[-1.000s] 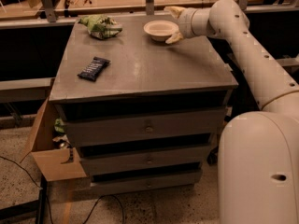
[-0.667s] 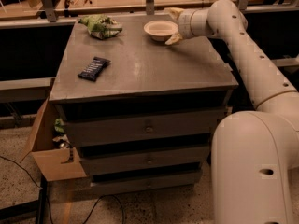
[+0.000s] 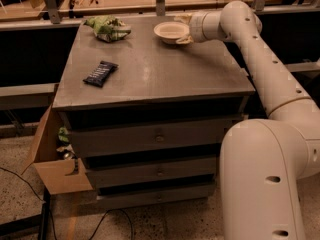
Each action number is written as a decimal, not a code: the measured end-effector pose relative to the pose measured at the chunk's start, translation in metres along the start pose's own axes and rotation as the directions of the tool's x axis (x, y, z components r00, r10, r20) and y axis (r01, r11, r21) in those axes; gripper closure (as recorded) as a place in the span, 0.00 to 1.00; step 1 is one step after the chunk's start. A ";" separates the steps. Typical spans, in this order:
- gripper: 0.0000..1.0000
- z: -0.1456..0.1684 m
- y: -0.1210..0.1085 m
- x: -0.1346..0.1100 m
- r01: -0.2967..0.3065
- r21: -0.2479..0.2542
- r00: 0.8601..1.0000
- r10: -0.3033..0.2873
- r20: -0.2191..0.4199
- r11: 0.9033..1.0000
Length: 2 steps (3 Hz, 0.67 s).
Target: Move paper bowl near rxbar blueberry
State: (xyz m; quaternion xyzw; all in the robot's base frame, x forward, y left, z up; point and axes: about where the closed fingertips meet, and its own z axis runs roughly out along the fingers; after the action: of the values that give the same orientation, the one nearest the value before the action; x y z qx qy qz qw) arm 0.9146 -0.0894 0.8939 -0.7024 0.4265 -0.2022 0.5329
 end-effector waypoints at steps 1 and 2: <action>0.76 0.004 0.002 0.001 -0.008 -0.003 1.000 0.008 0.002 1.000; 0.97 0.007 0.011 -0.005 -0.024 -0.028 0.999 0.025 0.025 0.999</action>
Offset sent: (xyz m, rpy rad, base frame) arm -0.0076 0.0066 -0.0160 0.0227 0.0714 0.0369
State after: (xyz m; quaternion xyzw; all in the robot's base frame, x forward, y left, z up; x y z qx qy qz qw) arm 0.9125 -0.0820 0.8819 -0.7067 0.4310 -0.1807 0.5311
